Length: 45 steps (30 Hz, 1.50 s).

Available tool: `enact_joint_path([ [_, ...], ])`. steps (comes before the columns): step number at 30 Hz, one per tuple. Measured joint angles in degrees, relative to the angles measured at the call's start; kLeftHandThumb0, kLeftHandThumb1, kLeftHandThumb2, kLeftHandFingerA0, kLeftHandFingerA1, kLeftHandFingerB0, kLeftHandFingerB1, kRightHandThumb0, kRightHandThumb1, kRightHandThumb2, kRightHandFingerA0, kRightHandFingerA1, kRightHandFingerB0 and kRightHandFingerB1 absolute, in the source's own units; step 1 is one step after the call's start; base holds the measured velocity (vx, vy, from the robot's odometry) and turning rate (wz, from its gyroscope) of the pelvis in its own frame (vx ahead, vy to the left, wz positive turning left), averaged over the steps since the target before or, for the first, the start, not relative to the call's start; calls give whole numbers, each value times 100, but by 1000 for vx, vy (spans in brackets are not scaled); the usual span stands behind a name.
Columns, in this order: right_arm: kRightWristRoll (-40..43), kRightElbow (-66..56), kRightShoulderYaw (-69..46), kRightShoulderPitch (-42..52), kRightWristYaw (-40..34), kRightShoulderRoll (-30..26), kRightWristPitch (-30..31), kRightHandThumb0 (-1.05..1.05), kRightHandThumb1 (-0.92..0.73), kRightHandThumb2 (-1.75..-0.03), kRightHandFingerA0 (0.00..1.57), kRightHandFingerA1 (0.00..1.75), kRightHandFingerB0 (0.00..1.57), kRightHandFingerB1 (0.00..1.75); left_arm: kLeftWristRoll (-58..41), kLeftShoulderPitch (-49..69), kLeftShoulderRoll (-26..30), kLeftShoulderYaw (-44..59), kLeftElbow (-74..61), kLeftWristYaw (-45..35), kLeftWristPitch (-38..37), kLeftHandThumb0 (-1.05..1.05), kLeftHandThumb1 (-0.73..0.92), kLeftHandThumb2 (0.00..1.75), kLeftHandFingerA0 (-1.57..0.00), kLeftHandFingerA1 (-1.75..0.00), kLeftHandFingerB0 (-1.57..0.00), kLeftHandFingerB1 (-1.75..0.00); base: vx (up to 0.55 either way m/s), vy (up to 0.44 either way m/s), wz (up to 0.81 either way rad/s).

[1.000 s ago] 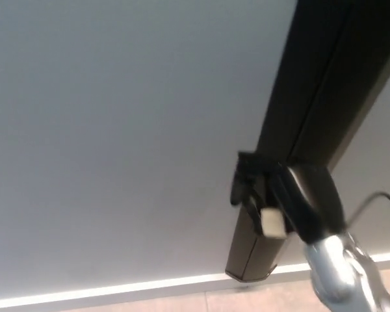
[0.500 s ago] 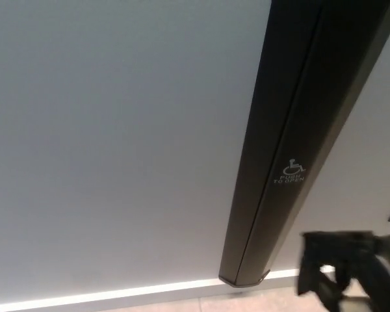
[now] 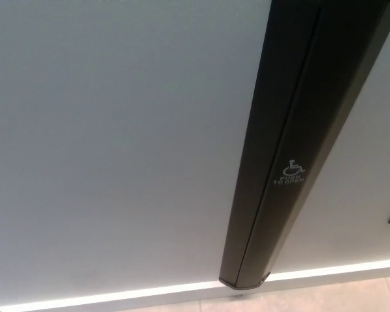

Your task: The robot walks towards an open gate button and uses its right fist to press it and open the gates

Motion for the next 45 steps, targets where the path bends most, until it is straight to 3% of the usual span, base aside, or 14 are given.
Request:
enact_joint_path([
  [1,74,205,-184,-96,1,-55,-5,-9,-54,-110,101,157,87,140,-2,-2,9,2,2,-4,0,2,38,136,-104,-156,-103,-129,0,0,0],
  [2,145,474,-387,-221,1,-102,-11,-7,-56,-106,100,164,89,138,-4,-2,17,6,1,-7,0,2,34,141,-105,-154,-103,-129,0,0,0],
  [3,220,728,-548,-344,1,-137,-29,-7,-56,-106,100,164,89,138,-6,-2,22,8,-2,-10,0,2,34,141,-105,-154,-103,-129,0,0,0],
  [4,288,962,-688,-454,1,-167,-45,-6,-49,-108,126,134,102,116,-8,0,26,9,-9,-12,0,1,34,141,-105,-154,-103,-129,0,0,0],
  [5,339,1198,-823,-558,1,-202,-61,-6,-49,-108,126,134,102,116,-8,5,31,9,-22,-11,0,1,34,141,-105,-154,-103,-129,0,0,0],
  [6,376,1391,-908,-635,-2,-231,-77,-8,-56,-98,101,155,94,125,-8,12,34,10,-37,-11,0,1,34,141,-106,-153,-104,-127,0,0,0],
  [12,533,2368,-1183,-1019,-27,-295,-183,-5,-55,-93,107,141,101,102,-8,17,111,21,-83,-5,0,2,36,140,-105,-152,-102,-129,0,0,0],
  [21,498,3284,-1159,-1357,-88,-366,-317,-8,-58,-90,107,144,100,106,-36,-57,184,68,-23,-5,0,2,34,140,-106,-152,-105,-125,0,0,0],
  [32,439,3488,-1029,-1394,-126,-418,-415,-3,-55,-90,103,149,99,108,-45,-161,197,73,22,-11,0,1,29,145,-106,-153,-105,-125,0,0,0],
  [40,462,3618,-988,-1436,-158,-395,-507,7,-58,-91,106,139,98,105,-37,-219,242,72,71,-9,0,0,34,141,-105,-152,-103,-127,0,0,0],
  [45,610,3269,-927,-1414,-143,-41,-458,13,-55,-99,109,136,100,109,0,-233,355,39,71,13,2,-2,36,140,-105,-152,-103,-126,0,0,0],
])
